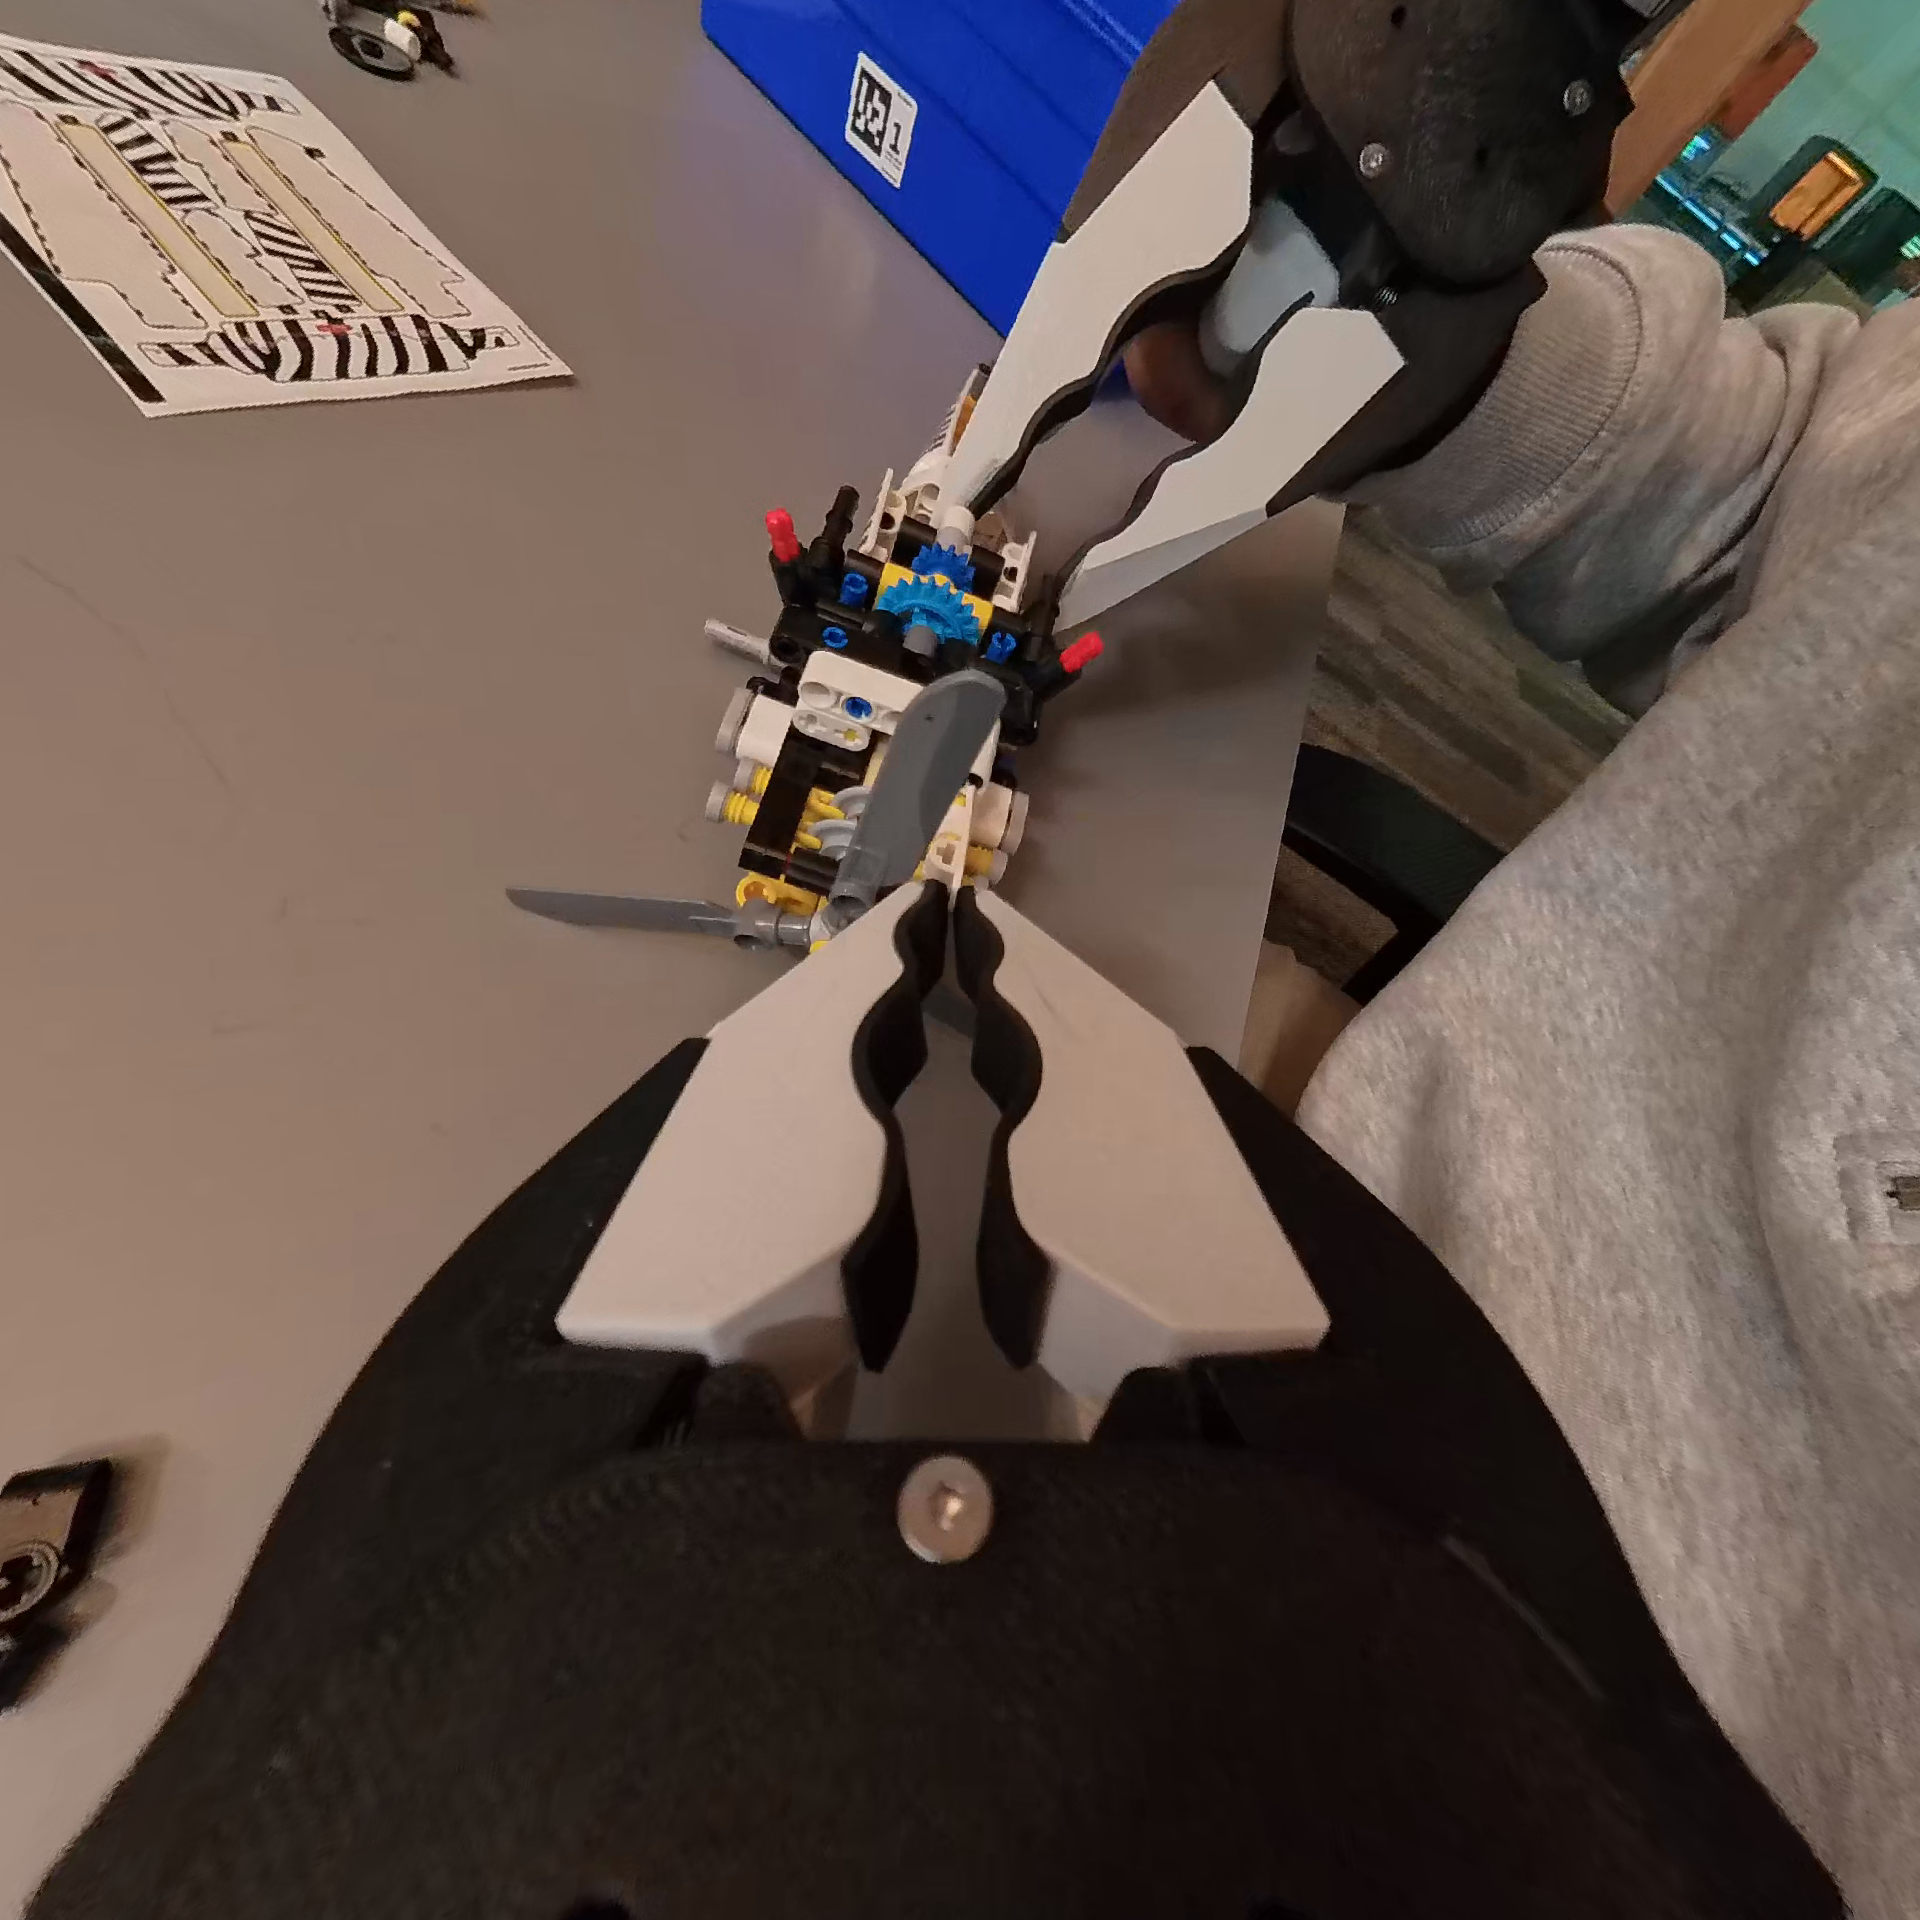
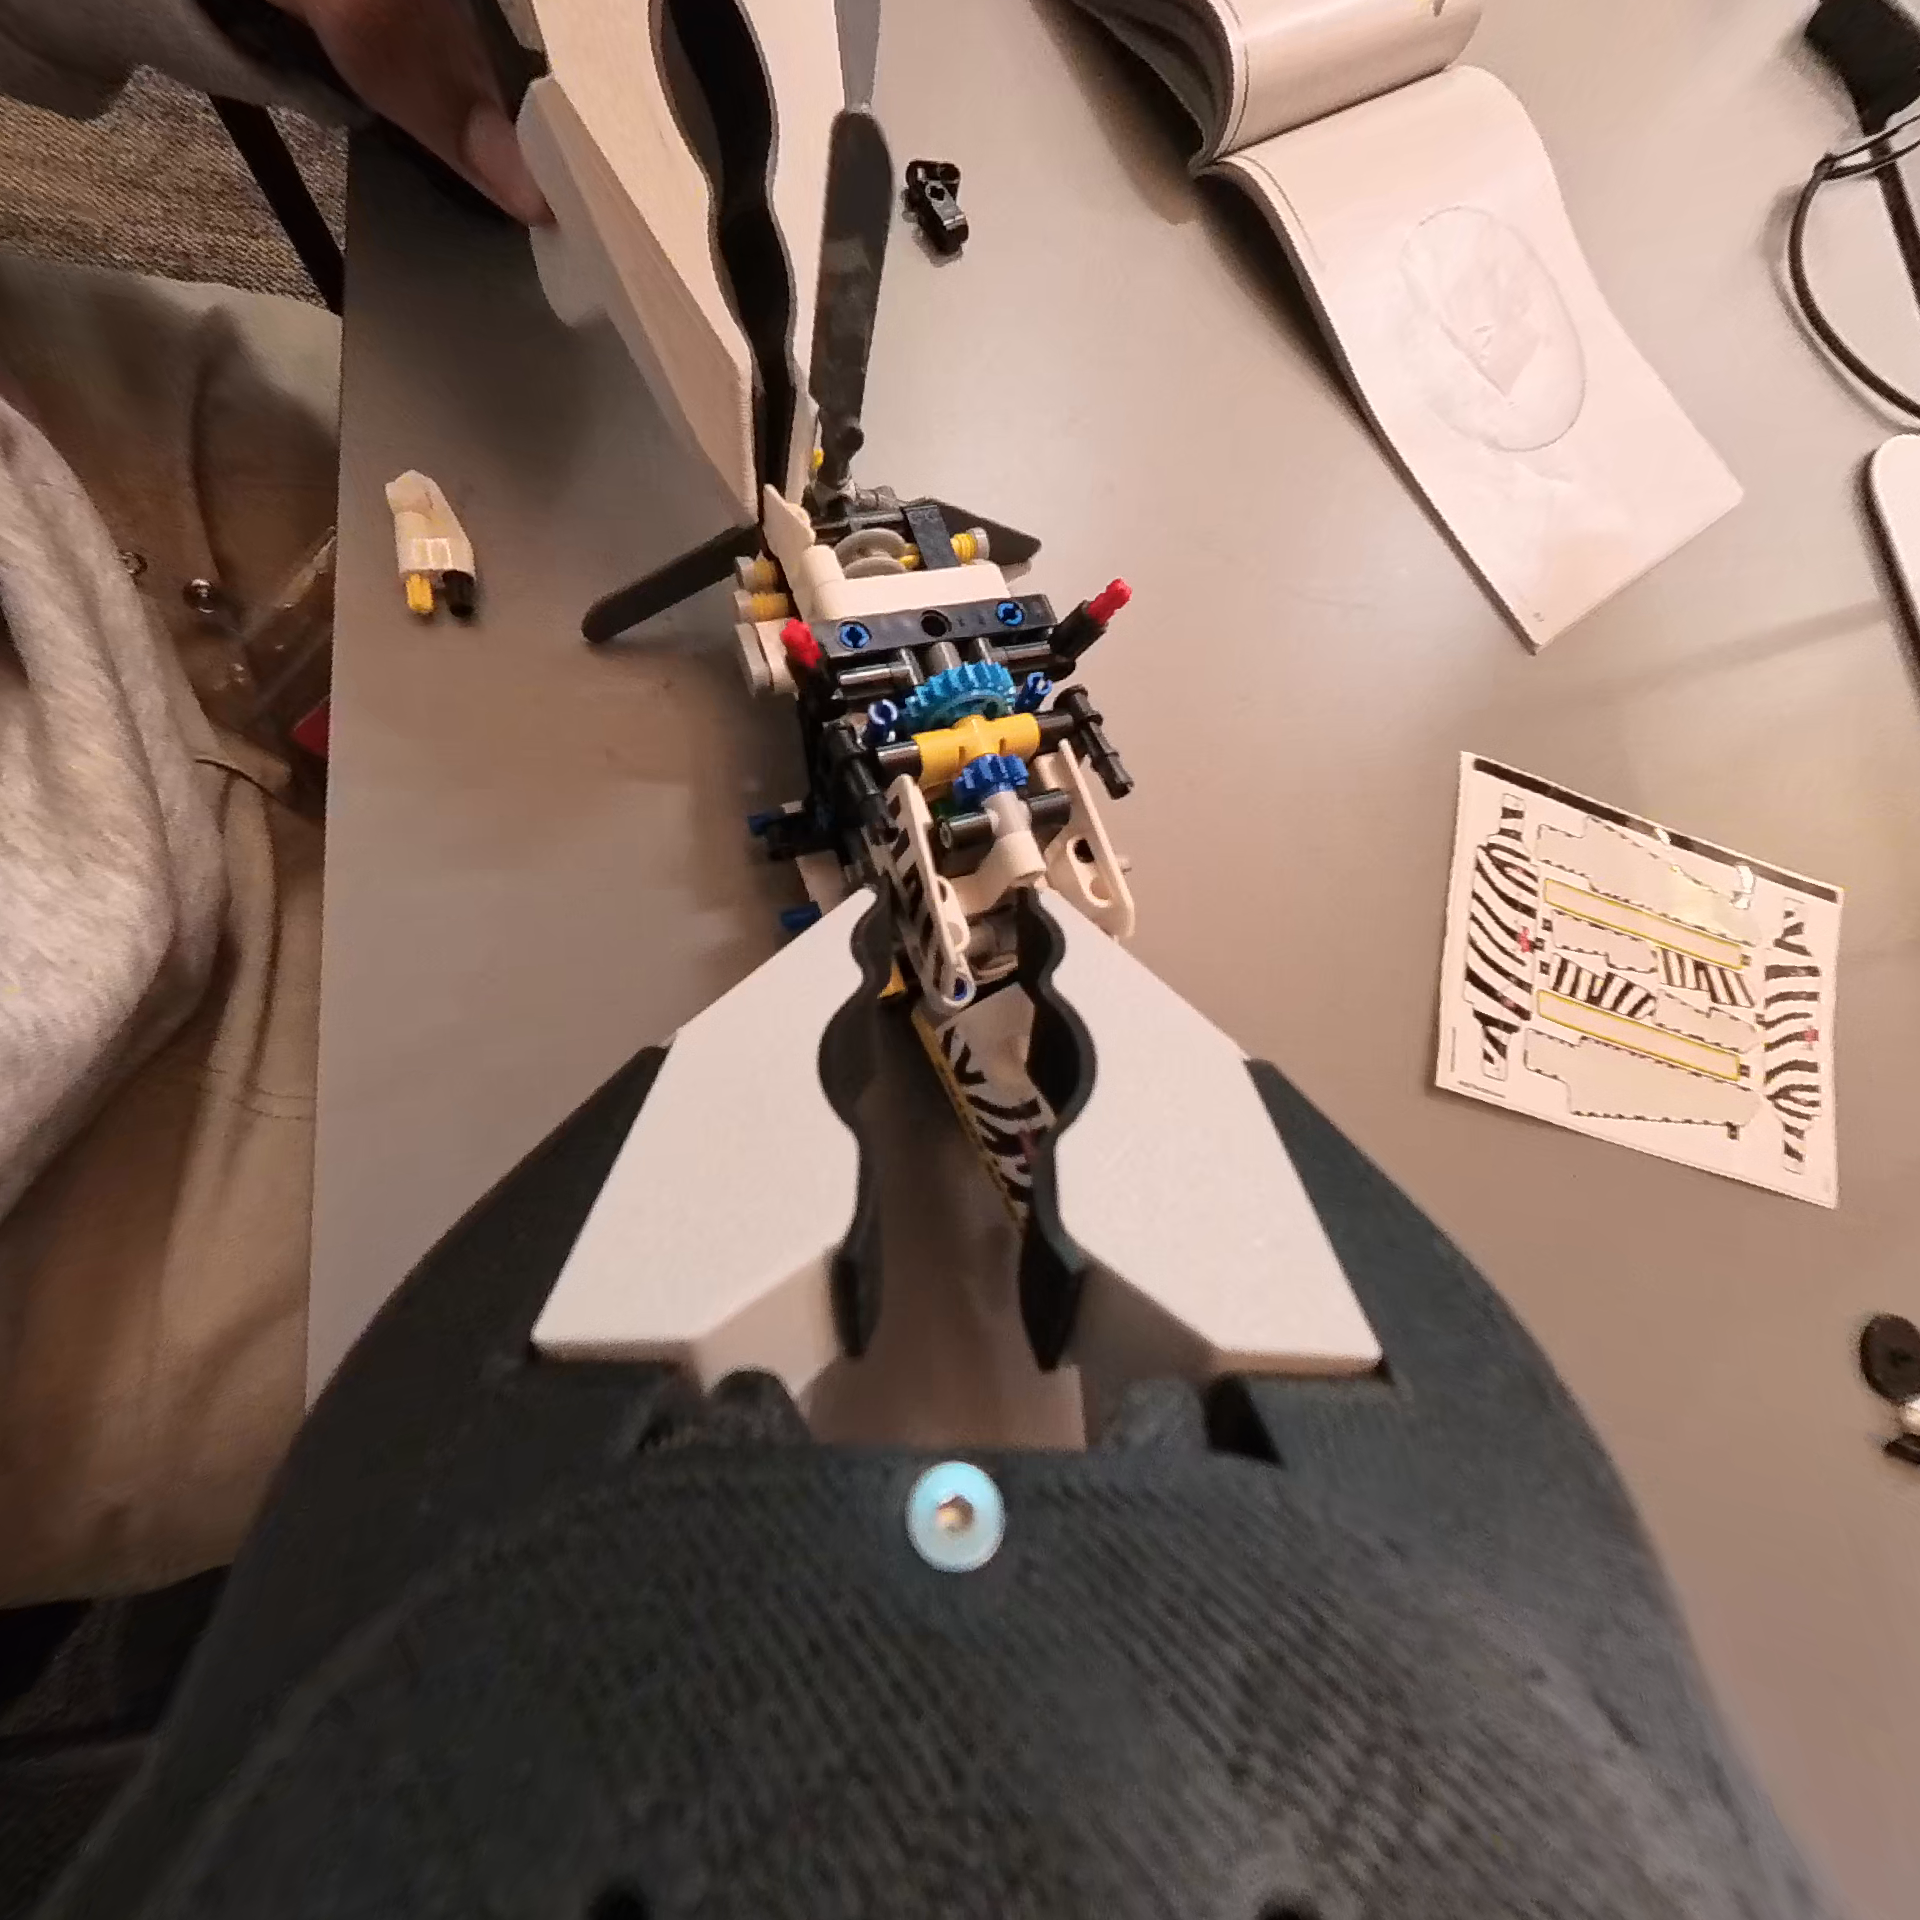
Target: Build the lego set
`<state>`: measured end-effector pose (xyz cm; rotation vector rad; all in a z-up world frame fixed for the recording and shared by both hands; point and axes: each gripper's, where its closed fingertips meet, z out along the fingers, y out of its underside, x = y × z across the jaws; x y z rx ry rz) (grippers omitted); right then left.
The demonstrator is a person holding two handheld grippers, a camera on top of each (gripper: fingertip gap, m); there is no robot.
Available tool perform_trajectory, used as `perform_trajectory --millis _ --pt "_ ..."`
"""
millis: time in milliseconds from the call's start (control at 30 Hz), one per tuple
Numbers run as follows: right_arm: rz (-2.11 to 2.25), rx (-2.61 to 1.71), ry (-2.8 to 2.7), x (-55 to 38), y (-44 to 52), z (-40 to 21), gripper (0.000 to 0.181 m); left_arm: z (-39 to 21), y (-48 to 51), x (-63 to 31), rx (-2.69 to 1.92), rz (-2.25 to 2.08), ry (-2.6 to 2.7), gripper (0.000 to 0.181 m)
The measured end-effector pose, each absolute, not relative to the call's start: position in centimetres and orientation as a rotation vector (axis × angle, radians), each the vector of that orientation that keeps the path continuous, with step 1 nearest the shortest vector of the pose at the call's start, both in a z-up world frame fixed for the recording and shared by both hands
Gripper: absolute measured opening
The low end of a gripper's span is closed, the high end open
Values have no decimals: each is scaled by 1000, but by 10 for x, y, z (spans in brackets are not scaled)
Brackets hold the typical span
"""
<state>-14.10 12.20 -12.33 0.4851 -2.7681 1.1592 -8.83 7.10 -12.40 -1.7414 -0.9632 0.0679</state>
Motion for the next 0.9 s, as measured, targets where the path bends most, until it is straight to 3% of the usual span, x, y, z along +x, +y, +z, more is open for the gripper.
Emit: perform_trajectory --millis 900 --pt "1163 456 -2797 -143 122 -124 21 -126 71 -94 -1787 190 -977 0"
